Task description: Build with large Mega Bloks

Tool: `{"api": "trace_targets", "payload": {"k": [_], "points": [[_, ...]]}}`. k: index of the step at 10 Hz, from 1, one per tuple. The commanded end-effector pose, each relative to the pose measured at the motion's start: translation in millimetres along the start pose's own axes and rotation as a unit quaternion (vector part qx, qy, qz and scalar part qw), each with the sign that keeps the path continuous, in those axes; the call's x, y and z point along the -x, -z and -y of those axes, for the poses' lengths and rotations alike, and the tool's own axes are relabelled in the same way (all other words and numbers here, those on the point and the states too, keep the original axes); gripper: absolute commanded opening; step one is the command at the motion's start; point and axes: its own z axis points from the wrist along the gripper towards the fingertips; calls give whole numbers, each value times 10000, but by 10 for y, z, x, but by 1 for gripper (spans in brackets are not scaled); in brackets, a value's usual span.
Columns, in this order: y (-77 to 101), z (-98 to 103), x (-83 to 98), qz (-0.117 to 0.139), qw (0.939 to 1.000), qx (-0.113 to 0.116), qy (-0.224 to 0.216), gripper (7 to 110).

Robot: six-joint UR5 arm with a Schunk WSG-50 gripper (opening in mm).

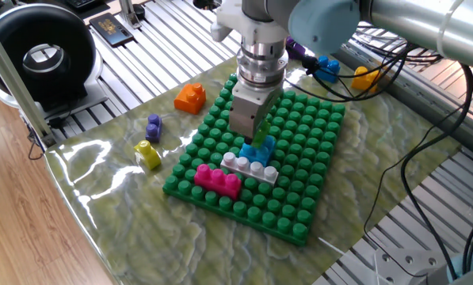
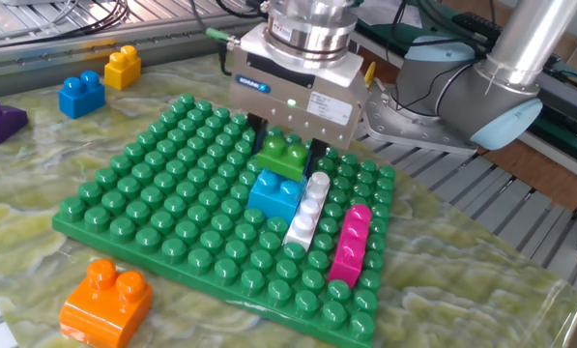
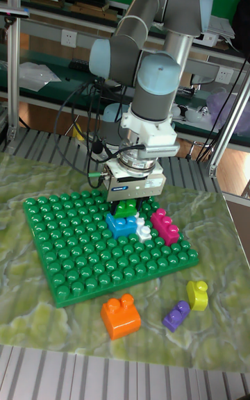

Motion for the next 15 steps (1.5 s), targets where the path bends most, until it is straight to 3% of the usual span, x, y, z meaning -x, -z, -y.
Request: {"api": "trace_targets", "payload": {"k": [1, 4, 6, 9, 15], "points": [[-62, 59, 110, 234, 9993, 2, 285, 7], [-58, 6, 211, 402, 9991, 105, 105, 7], [-71, 47, 180, 322, 9995, 27, 23, 7], [-112, -24, 82, 145, 9998, 87, -114, 7], [-126, -124, 175, 178, 9994, 183, -236, 7]]}}
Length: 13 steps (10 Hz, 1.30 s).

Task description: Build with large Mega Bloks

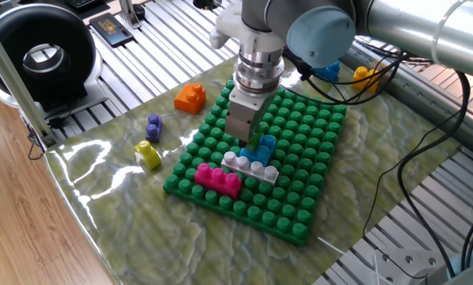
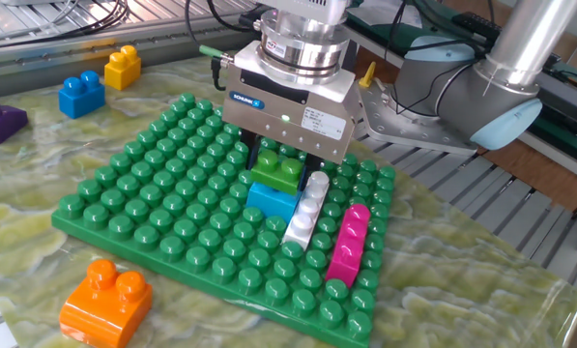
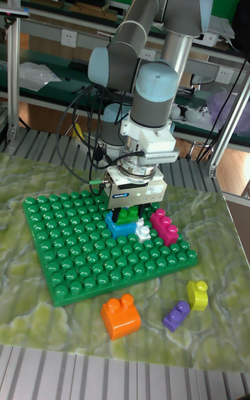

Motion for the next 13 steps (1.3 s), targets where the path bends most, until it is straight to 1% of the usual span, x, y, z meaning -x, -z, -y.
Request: {"api": "trace_targets", "payload": {"k": [1, 4, 6, 7, 8, 13], "points": [[-15, -33, 50, 45, 9999, 70, -73, 7], [-23, -29, 35, 23, 9999, 79, -65, 7], [-44, -6, -17, -49, 9999, 85, -42, 7], [-68, -1, -42, -65, 9999, 125, -4, 7], [-78, -8, -98, -164, 9997, 168, 19, 7], [-109, -17, -94, -211, 9996, 195, -19, 7]]}}
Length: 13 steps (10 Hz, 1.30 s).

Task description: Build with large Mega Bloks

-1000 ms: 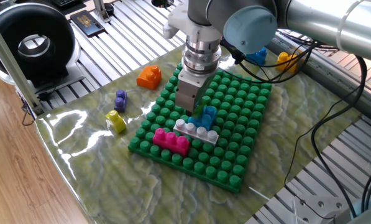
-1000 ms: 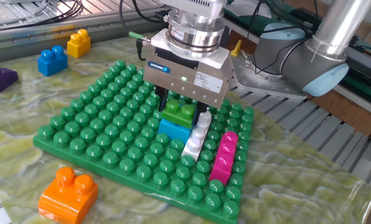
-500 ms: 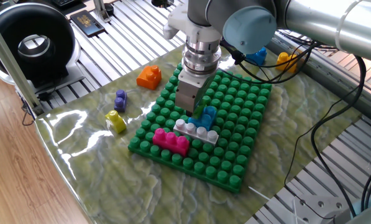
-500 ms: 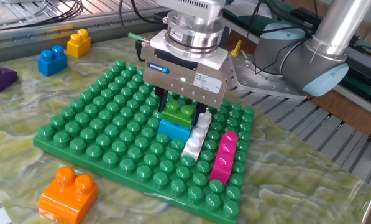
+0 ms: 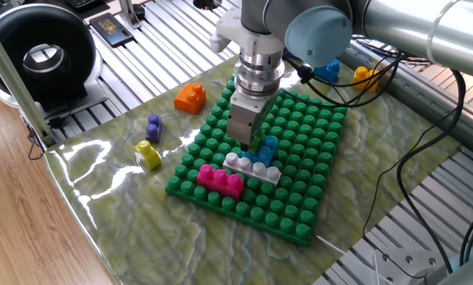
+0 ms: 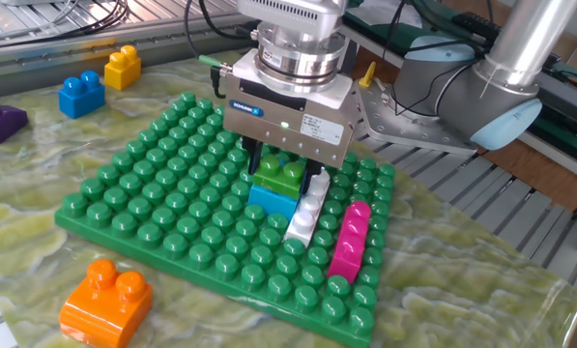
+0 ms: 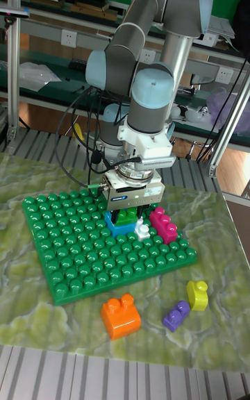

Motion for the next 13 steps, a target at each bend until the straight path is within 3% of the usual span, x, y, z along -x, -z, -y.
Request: {"api": "trace_targets", "payload": {"k": [1, 6, 7, 8, 9, 13], "points": [[-9, -15, -7, -37, 10000, 68, -62, 7], [-2, -132, -96, -216, 9992, 335, -72, 7], [-1, -124, -88, -198, 9992, 336, -49, 22], [-1, -104, -79, -172, 9993, 335, 5, 22], [-7, -74, -72, -153, 9994, 320, 50, 44], [-20, 36, -2, -31, 9999, 82, -122, 44]]}}
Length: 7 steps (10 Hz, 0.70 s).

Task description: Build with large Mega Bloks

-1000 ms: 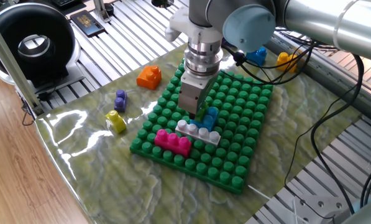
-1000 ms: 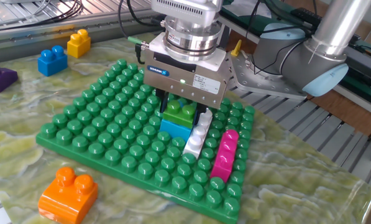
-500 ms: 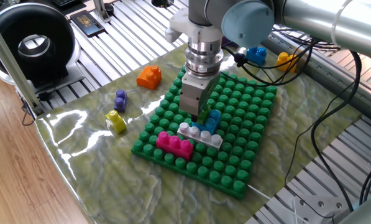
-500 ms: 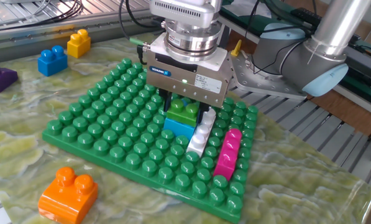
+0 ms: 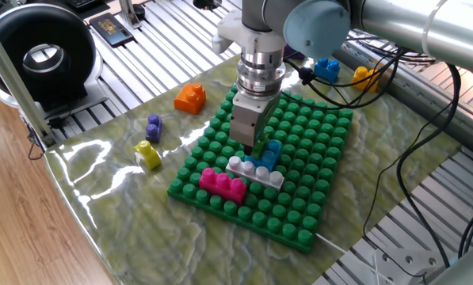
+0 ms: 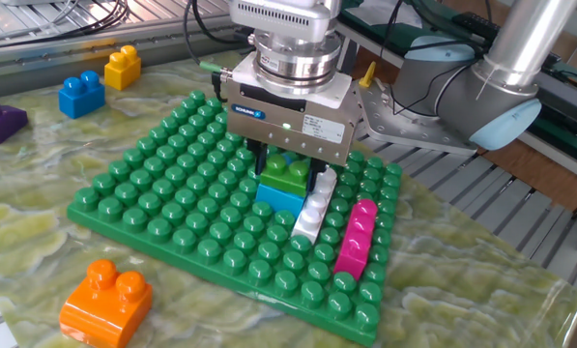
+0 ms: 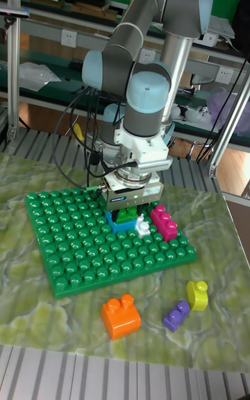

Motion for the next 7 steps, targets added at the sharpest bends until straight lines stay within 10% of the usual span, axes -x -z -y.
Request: {"api": "trace_targets", "payload": {"k": [1, 7], "points": [[28, 114, 74, 116, 9994, -266, -164, 44], [-10, 178, 148, 205, 9980, -529, -290, 44]]}}
